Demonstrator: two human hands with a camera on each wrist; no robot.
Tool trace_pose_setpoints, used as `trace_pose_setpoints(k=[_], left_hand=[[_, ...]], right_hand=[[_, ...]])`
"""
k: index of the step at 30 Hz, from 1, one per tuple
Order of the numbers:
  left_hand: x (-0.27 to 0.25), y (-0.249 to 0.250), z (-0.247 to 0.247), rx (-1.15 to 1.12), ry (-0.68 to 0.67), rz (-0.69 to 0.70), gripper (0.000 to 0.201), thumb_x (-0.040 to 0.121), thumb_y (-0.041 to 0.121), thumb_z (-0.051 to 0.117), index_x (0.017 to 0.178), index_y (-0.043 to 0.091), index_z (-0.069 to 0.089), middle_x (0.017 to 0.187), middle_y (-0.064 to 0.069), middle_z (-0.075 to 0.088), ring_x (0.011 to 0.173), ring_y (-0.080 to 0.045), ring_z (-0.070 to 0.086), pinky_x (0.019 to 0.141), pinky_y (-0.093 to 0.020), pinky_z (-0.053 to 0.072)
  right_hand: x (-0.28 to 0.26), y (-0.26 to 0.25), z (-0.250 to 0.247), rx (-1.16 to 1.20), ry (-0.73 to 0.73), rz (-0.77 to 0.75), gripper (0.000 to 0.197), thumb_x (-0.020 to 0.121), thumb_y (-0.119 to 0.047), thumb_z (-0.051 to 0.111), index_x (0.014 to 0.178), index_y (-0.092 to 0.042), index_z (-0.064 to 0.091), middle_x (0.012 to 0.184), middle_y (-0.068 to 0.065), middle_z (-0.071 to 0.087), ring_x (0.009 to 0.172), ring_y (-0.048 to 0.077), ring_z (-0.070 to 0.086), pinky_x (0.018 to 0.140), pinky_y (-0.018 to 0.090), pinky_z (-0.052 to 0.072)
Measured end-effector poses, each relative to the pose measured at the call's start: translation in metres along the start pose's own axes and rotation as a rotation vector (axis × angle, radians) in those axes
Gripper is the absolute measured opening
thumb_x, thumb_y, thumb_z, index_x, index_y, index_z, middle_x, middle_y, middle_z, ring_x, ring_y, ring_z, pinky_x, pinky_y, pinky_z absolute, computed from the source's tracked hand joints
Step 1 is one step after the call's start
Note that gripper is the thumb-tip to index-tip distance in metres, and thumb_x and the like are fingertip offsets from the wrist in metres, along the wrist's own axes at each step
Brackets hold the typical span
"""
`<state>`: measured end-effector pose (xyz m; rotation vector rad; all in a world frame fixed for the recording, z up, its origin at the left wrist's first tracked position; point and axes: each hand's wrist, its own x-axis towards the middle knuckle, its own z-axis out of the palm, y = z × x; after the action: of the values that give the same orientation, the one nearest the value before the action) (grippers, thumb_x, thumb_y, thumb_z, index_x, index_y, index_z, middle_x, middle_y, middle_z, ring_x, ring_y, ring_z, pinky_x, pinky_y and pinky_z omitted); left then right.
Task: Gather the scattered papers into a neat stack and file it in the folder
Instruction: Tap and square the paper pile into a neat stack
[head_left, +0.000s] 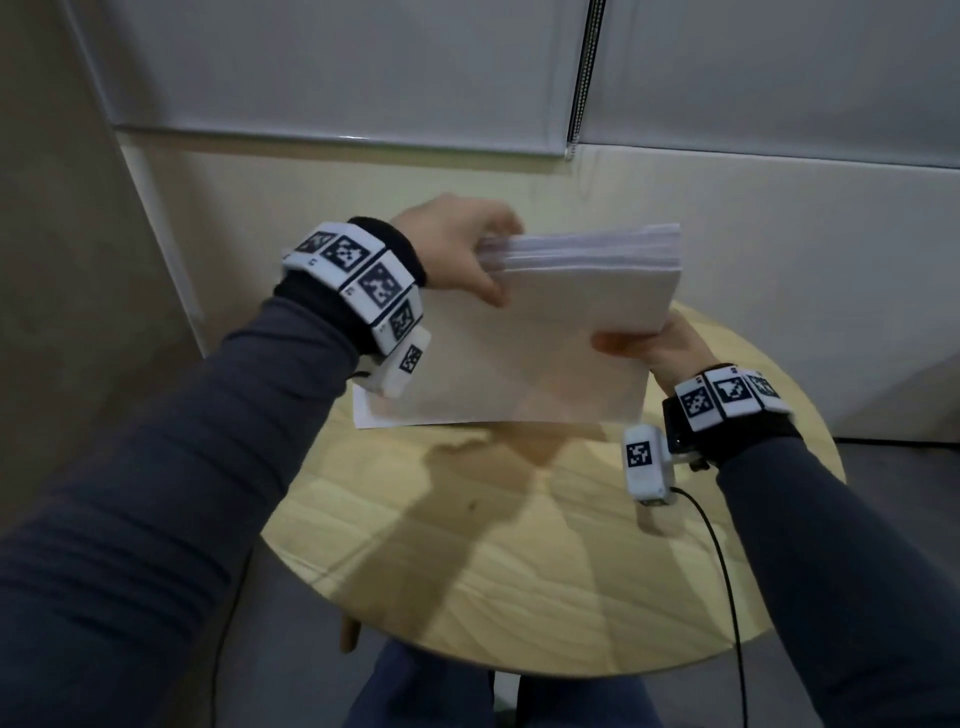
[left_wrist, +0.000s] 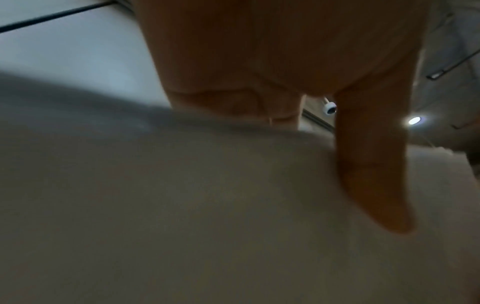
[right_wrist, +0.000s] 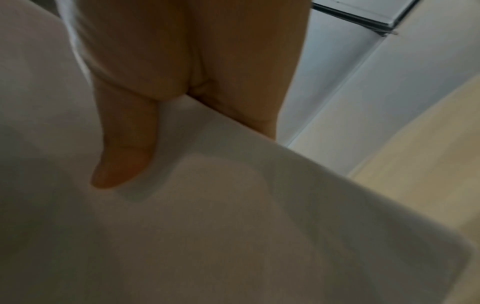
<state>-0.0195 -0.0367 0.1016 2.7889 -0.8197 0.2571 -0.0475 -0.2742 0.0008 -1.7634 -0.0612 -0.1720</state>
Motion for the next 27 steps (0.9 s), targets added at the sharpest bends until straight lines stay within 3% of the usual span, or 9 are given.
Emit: trace_pose_setpoints(k=[2,5,8,10,13,16,18,21,27], left_hand=[[0.003,0.004,0.005,0.023,-0.041,-0.057,0.023,0.075,0.028,0.074,0.093,0.017,0.064,0.085,-0.004,0.060,0.093,-0.029,0.063,0.075,-0.031,0.044],[0.003,-0.005,0.009,-0.065,0.124,-0.088,0.022,0.077,0.024,0.073,0.097,0.013,0.071,0.087,-0.010,0.069,0.090,-0.029,0.065,0.081,-0.035,0.051],[0.000,-0.022,-0.001,-0.343,0.314,-0.097,0.026,0.075,0.015,0.076,0.099,0.007,0.072,0.091,-0.009,0.072,0.080,-0.019,0.066,0.082,-0.028,0.053],[-0.005,-0.031,-0.009,-0.603,0.394,-0.050,0.024,0.073,0.007,0.076,0.097,0.004,0.070,0.075,0.007,0.072,0.062,-0.002,0.062,0.071,-0.018,0.051],[-0.008,-0.037,-0.005,-1.027,0.515,-0.025,0.027,0.066,-0.005,0.076,0.085,0.011,0.065,0.060,0.020,0.071,0.057,0.007,0.064,0.062,-0.012,0.053],[-0.005,-0.036,0.015,-1.304,0.600,-0.065,0.025,0.065,-0.001,0.071,0.086,0.010,0.064,0.065,0.010,0.074,0.060,-0.001,0.068,0.061,-0.018,0.055],[-0.004,-0.039,0.027,-1.386,0.631,-0.079,0.024,0.069,0.004,0.069,0.091,0.011,0.063,0.070,0.007,0.075,0.064,-0.006,0.069,0.064,-0.022,0.056],[-0.005,-0.044,0.046,-1.437,0.655,-0.085,0.027,0.074,0.007,0.067,0.101,0.007,0.061,0.078,0.004,0.076,0.072,-0.010,0.070,0.071,-0.027,0.056],[-0.019,-0.051,0.091,-1.397,0.487,-0.197,0.074,0.054,0.026,0.080,0.119,0.006,0.051,0.110,-0.008,0.068,0.097,-0.019,0.065,0.090,-0.033,0.052]], right_hand=[[0.001,-0.010,0.001,-0.047,-0.005,-0.022,0.013,0.073,-0.007,0.076,0.080,-0.016,0.070,0.093,0.012,0.071,0.091,0.031,0.067,0.085,0.044,0.054],[0.004,-0.023,0.000,-0.184,0.144,-0.137,0.025,0.074,-0.015,0.078,0.097,-0.017,0.068,0.088,-0.003,0.066,0.076,0.004,0.063,0.076,0.029,0.051],[0.016,-0.023,-0.012,-0.148,0.489,-0.263,0.100,0.062,-0.035,0.085,0.145,-0.023,0.031,0.137,0.005,0.043,0.123,0.013,0.045,0.106,0.030,0.035],[0.021,-0.023,-0.016,0.084,0.506,-0.171,0.123,0.051,-0.047,0.086,0.149,-0.026,0.015,0.146,0.007,0.036,0.134,0.020,0.038,0.112,0.044,0.031],[0.024,-0.035,0.000,0.318,0.196,-0.115,0.085,0.047,-0.046,0.088,0.121,-0.023,0.051,0.107,-0.011,0.068,0.106,0.018,0.063,0.098,0.049,0.045],[0.029,-0.054,0.013,0.361,0.190,-0.243,0.069,0.032,-0.047,0.091,0.088,-0.014,0.068,0.076,-0.006,0.075,0.081,0.019,0.069,0.082,0.035,0.058],[0.029,-0.069,0.015,0.281,0.242,-0.313,0.044,0.051,-0.037,0.089,0.083,-0.016,0.068,0.067,-0.009,0.074,0.073,0.013,0.069,0.075,0.030,0.058],[0.031,-0.072,0.018,0.176,0.267,-0.358,0.018,0.074,-0.006,0.077,0.081,-0.018,0.066,0.063,-0.013,0.071,0.064,0.003,0.067,0.070,0.024,0.057],[0.021,-0.028,0.018,0.167,0.181,-0.149,0.026,0.067,-0.014,0.081,0.086,-0.019,0.064,0.078,-0.004,0.072,0.072,0.009,0.070,0.073,0.029,0.056]])
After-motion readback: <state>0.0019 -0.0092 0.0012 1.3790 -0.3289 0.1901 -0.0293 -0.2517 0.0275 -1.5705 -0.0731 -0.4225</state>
